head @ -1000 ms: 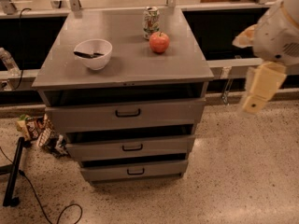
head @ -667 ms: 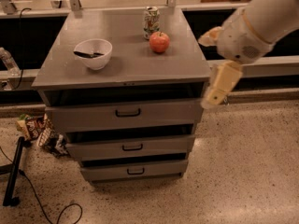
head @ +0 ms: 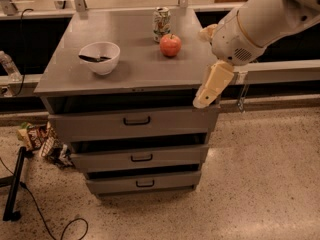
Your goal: Pick rxbar chocolate from white bowl and place on counter
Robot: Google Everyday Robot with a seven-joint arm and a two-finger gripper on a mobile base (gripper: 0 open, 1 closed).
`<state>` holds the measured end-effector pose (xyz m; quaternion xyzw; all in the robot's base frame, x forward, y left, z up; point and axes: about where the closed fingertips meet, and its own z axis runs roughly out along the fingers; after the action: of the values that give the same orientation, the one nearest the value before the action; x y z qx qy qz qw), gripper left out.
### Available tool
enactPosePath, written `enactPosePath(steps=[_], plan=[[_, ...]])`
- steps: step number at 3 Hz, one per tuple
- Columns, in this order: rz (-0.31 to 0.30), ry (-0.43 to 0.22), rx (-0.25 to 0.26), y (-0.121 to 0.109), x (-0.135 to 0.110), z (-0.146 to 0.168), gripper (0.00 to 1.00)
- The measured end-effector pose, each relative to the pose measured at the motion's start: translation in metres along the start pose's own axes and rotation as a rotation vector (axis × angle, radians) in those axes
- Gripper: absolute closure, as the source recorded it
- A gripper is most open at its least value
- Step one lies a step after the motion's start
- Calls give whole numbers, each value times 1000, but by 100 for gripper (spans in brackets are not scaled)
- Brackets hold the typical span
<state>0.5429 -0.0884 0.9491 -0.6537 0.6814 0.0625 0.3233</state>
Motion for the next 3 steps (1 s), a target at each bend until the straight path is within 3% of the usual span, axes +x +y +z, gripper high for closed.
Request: enactPosePath(steps=[1, 2, 3], plan=[[24, -37, 62, -28, -13, 19, 0], [50, -115, 125, -88, -41, 54, 0], [80, -199, 134, -124, -67, 91, 0]])
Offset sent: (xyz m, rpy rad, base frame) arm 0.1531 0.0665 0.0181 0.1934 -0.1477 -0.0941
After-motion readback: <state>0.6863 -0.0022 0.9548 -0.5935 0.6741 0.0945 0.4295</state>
